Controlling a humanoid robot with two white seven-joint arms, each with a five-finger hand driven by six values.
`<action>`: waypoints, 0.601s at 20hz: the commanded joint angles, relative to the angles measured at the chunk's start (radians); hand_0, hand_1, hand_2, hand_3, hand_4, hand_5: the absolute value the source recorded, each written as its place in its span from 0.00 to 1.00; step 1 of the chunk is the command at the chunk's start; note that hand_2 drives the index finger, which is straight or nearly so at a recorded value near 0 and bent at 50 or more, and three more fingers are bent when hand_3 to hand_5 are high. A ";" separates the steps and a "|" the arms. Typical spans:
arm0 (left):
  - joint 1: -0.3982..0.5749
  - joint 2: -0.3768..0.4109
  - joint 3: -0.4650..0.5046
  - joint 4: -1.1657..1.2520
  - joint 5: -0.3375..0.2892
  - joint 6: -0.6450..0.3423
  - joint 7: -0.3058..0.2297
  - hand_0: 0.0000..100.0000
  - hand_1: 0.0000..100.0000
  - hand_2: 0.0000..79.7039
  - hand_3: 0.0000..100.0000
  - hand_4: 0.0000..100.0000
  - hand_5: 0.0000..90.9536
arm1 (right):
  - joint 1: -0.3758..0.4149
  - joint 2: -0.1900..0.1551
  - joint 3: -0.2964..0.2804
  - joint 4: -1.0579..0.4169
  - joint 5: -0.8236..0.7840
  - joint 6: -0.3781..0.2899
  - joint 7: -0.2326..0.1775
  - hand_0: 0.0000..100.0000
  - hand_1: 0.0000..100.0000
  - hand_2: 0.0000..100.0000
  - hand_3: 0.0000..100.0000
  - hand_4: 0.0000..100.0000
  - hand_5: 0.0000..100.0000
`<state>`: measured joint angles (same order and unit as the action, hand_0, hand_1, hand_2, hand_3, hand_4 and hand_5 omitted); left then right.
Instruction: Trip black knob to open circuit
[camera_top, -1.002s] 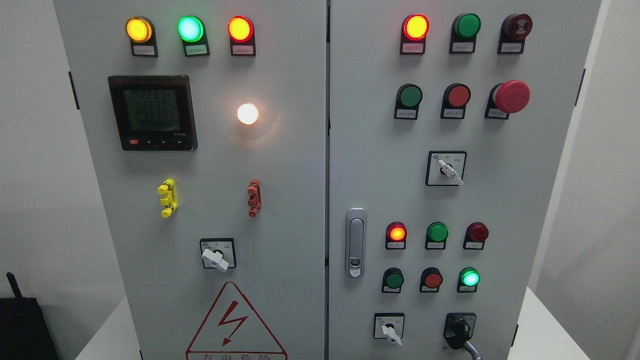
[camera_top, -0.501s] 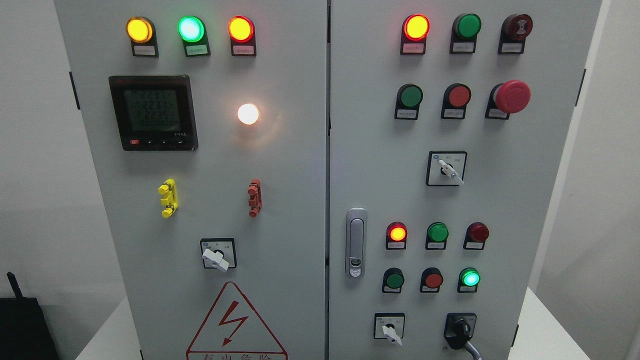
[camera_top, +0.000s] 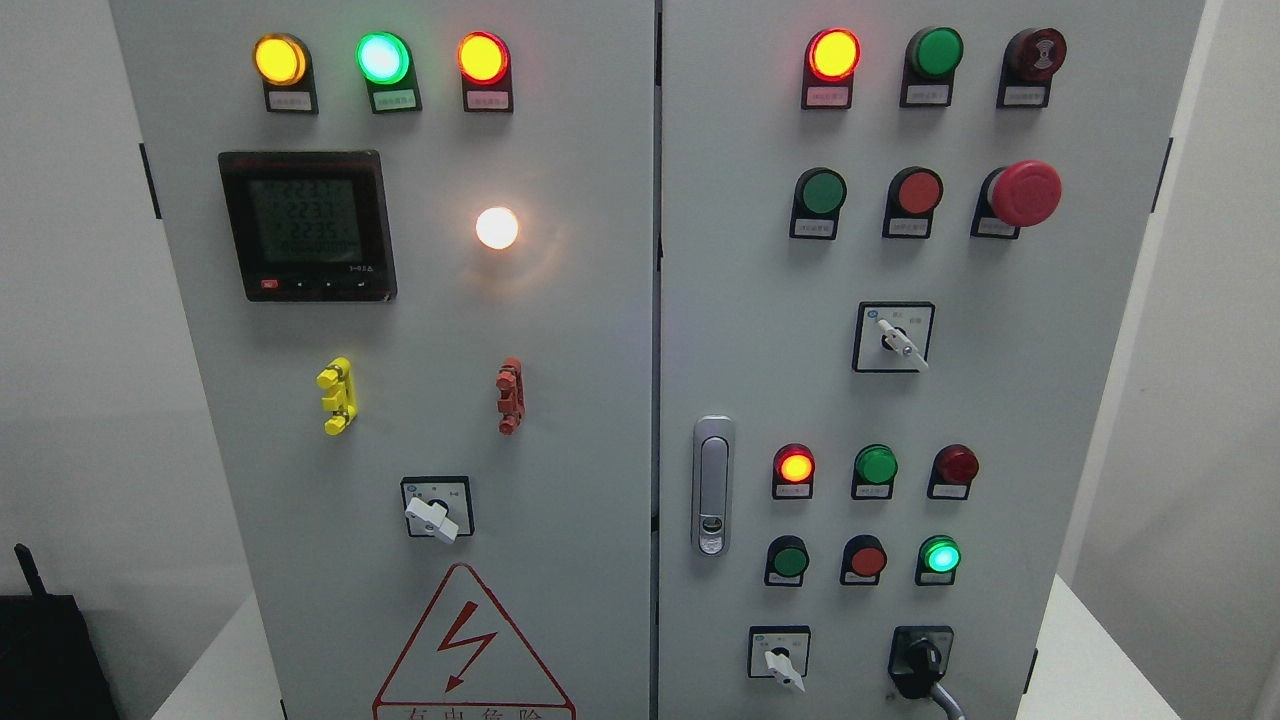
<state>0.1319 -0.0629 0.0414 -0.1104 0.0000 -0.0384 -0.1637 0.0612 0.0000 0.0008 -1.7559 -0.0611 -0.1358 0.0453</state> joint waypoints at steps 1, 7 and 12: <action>0.000 0.000 0.000 0.000 -0.023 0.000 0.000 0.12 0.39 0.00 0.00 0.00 0.00 | 0.000 -0.009 -0.005 0.000 0.000 -0.001 -0.001 0.00 0.00 0.00 1.00 1.00 1.00; 0.000 0.000 0.000 0.000 -0.023 0.000 0.000 0.12 0.39 0.00 0.00 0.00 0.00 | 0.002 -0.011 -0.018 -0.002 -0.008 -0.001 -0.001 0.00 0.00 0.00 1.00 1.00 1.00; 0.000 0.000 0.000 0.000 -0.023 -0.001 0.000 0.12 0.39 0.00 0.00 0.00 0.00 | 0.002 -0.018 -0.021 -0.002 -0.013 -0.001 -0.001 0.00 0.00 0.00 1.00 1.00 1.00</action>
<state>0.1319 -0.0629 0.0414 -0.1104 0.0000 -0.0372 -0.1637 0.0625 0.0000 0.0004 -1.7571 -0.0689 -0.1358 0.0451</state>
